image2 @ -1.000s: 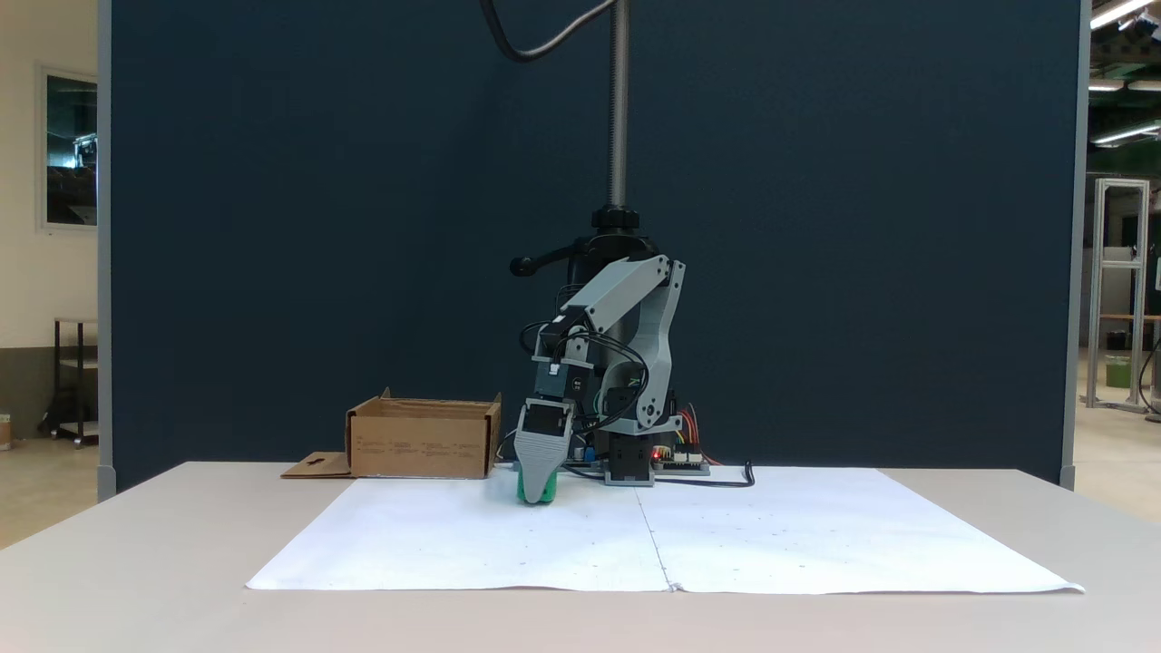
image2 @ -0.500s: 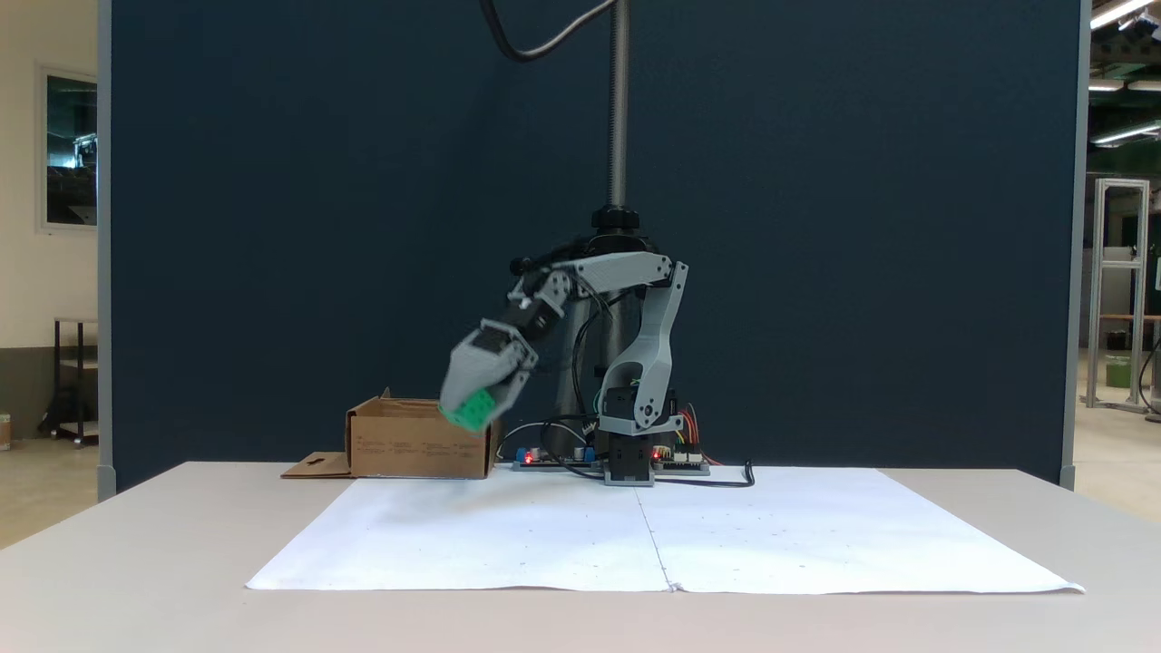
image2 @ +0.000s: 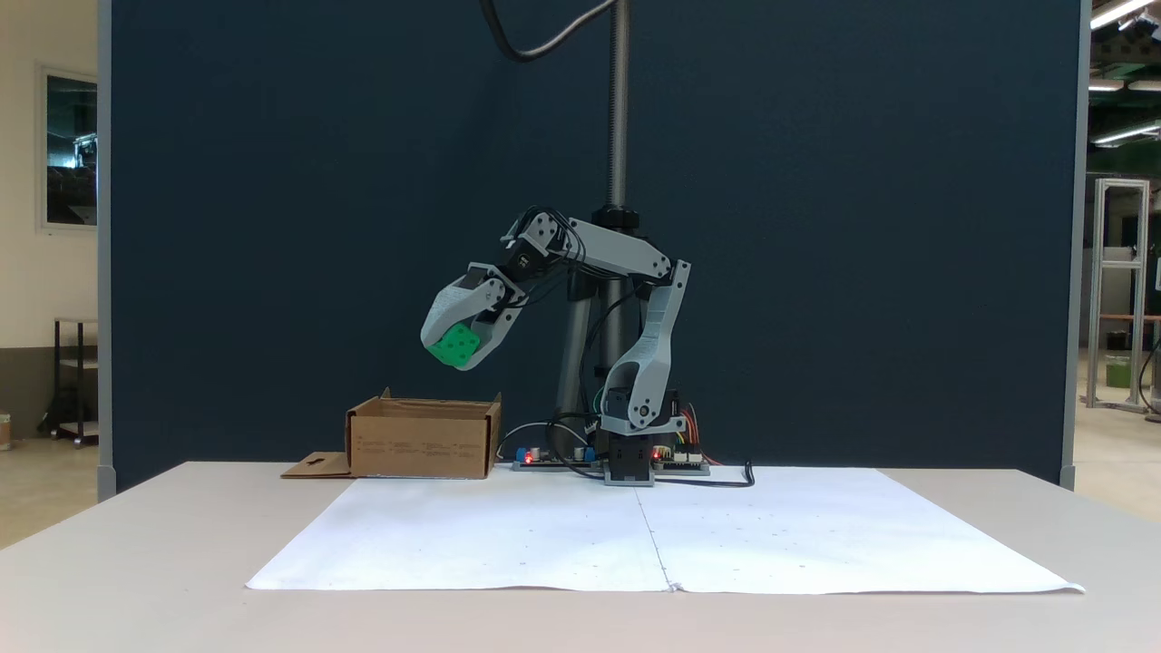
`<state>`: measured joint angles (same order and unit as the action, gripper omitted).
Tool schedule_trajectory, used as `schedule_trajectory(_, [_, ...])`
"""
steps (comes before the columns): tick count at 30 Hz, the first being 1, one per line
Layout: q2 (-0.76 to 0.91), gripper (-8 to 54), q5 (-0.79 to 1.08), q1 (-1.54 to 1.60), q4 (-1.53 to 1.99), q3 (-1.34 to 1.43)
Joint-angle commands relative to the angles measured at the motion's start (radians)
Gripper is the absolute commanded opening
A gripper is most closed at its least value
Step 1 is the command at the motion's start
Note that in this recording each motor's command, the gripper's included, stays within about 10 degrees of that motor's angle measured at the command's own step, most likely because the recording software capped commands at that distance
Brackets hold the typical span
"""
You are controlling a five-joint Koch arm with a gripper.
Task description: Grasp a green dice and put it in the bin.
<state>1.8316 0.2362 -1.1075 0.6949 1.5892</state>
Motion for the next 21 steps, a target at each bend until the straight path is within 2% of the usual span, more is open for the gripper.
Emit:
schedule_trajectory(1, [-0.005,13.7,-0.043,-0.04,0.026,-0.064])
schedule_trajectory(13, [-0.175,13.6,-0.14,-0.244,0.198,-0.239])
schedule_trajectory(21, [-0.204,13.6,-0.199,-0.422,0.272,-0.244])
